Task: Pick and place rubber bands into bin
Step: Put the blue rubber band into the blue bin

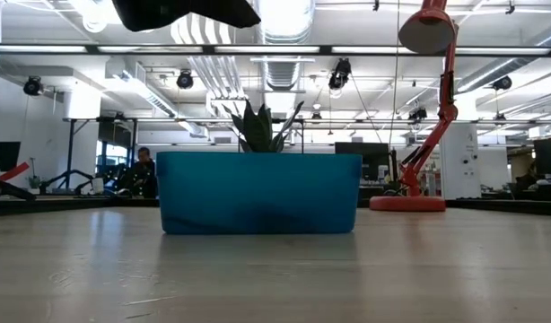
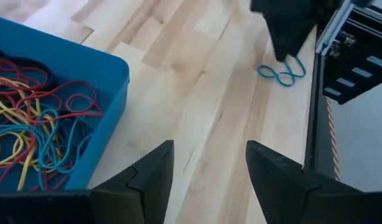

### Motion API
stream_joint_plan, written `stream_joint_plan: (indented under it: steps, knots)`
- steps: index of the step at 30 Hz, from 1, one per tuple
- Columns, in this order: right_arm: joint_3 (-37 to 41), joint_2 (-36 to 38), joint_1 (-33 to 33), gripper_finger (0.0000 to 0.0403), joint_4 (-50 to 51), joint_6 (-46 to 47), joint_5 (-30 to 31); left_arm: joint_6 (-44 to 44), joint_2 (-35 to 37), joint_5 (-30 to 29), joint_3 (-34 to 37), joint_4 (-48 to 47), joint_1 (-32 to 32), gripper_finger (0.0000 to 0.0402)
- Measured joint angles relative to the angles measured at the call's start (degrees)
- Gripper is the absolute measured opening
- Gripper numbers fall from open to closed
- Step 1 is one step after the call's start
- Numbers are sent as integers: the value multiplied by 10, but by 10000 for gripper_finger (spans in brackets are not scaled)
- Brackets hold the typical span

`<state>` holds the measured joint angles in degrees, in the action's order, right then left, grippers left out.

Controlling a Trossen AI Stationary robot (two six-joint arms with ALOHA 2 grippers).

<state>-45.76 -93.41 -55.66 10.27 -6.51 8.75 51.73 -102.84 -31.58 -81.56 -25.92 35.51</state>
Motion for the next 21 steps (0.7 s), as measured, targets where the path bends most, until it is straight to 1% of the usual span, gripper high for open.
stream_joint_plan:
  steps: [3,6,11,14,16,18,21]
  knots:
    - [-3,-20,1,214,-51,-26,-10,0,-7,0,-4,0,-2,184]
    - [-2,-43,0,214,-75,-59,-17,0,-6,-2,-4,0,-3,184]
    - [-8,-73,2,214,-82,-108,-19,0,-2,-3,-8,0,-2,184]
    - [-8,-81,4,214,-89,-158,-14,1,-2,-3,-12,0,-3,184]
    - [-9,-82,9,214,-91,-174,-17,2,-2,-3,-12,0,-3,184]
    - [-9,-84,21,212,-90,-172,-33,2,-2,-3,-12,0,-3,184]
    - [-8,-85,48,197,-83,-149,-89,2,-2,-3,-12,1,-2,184]
